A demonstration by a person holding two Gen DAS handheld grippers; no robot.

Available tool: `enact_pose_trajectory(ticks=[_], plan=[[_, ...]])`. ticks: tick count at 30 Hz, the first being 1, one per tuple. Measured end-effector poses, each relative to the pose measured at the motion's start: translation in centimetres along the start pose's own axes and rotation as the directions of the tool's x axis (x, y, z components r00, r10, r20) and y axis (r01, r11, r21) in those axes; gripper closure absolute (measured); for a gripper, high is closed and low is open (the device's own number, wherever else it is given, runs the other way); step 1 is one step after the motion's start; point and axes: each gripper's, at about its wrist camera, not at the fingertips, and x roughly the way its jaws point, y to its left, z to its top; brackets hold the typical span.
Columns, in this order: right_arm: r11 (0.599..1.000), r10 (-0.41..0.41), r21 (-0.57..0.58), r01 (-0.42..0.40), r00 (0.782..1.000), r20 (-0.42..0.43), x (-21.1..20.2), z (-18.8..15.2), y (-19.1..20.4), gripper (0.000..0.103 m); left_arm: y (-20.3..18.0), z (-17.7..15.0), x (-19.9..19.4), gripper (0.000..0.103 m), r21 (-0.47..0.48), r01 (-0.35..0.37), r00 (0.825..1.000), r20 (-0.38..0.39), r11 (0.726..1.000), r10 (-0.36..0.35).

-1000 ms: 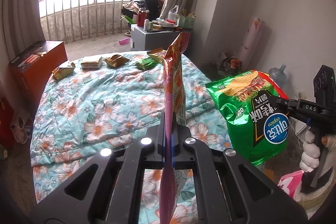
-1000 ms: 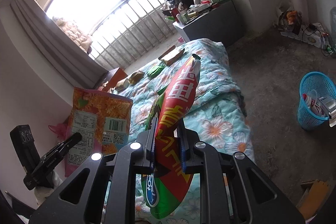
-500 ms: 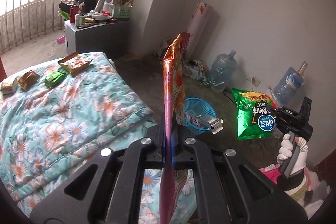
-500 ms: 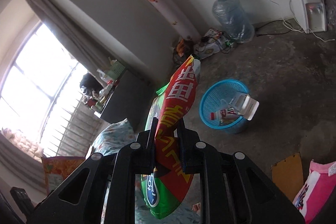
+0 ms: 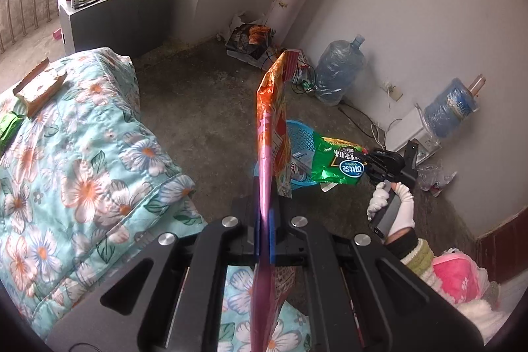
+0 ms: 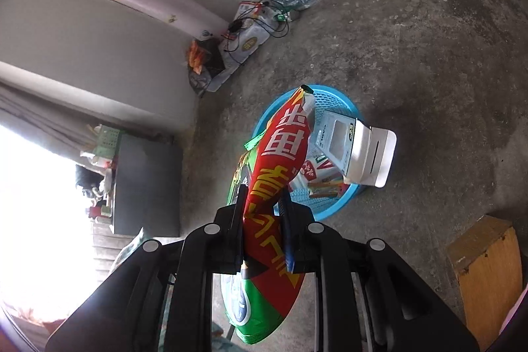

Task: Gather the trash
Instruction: 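Carry the pink packet and green chip bag over the wastebasket and open both grippers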

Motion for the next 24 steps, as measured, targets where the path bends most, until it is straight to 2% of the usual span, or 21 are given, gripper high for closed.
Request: enact_pose_trajectory(ticks=[3,5,6,8,10,15,17,24], plan=[[0.999,-0.036,0.038,0.036,0.999,0.012,4.5,1.3,-0.4,0.08,0.4,1.0,2.3,0.101,0.007,-0.006,0.999,-0.034,1.0,0.007],[0.996,-0.084,0.045,0.083,0.996,0.019,7.7,2.1,-1.0,0.068,0.3,1.7,3.9,0.101,0.016,-0.013,0.998,-0.056,1.0,0.014],[0.992,-0.113,0.053,0.112,0.994,0.012,9.2,2.2,-1.6,0.065,0.4,1.9,4.6,0.101,0.02,-0.016,0.998,-0.066,1.0,0.017],[0.986,-0.149,0.07,0.152,0.988,-0.045,11.9,2.3,-3.0,0.064,0.3,2.5,6.2,0.101,0.027,-0.013,0.996,-0.092,1.0,0.015],[0.976,-0.19,0.091,0.196,0.979,-0.073,12.8,2.0,-4.3,0.064,0.1,3.1,7.8,0.101,0.034,-0.007,0.993,-0.114,0.999,0.011],[0.986,-0.15,0.066,0.152,0.988,-0.031,10.4,2.0,-5.8,0.064,-1.0,4.7,11.5,0.101,0.031,0.027,0.986,-0.165,0.999,-0.022],[0.991,-0.122,0.049,0.122,0.992,-0.009,8.3,2.0,-6.2,0.064,-1.6,5.7,13.3,0.101,0.002,0.07,0.98,-0.187,0.998,-0.068],[0.999,-0.038,0.015,0.037,0.998,0.057,0.0,0.8,-7.6,0.06,-4.6,8.9,23.6,0.101,-0.136,0.204,0.939,-0.253,0.97,-0.233]])
